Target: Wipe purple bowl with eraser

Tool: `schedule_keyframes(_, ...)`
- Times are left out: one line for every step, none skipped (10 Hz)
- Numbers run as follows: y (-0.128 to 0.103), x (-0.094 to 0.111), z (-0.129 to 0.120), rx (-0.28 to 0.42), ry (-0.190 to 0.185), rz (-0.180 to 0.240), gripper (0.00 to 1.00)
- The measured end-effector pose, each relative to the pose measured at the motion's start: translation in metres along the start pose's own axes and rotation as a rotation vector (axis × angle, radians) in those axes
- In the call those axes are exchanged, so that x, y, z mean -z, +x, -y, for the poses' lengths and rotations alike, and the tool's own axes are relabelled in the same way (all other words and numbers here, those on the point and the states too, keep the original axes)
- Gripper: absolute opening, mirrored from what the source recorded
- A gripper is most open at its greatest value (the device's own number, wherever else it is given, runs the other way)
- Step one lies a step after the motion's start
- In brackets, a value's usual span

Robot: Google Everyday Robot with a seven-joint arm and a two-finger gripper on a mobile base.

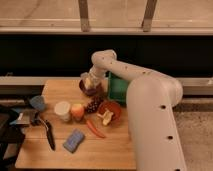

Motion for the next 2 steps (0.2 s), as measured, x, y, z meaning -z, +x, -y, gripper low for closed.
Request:
schedule_keyframes(0.006, 0.006, 0.012, -0.029, 0.022, 0.003, 0.00)
schedule_keyframes(0.004, 0.009, 0.024, -0.055, 0.036, 0.009, 0.00)
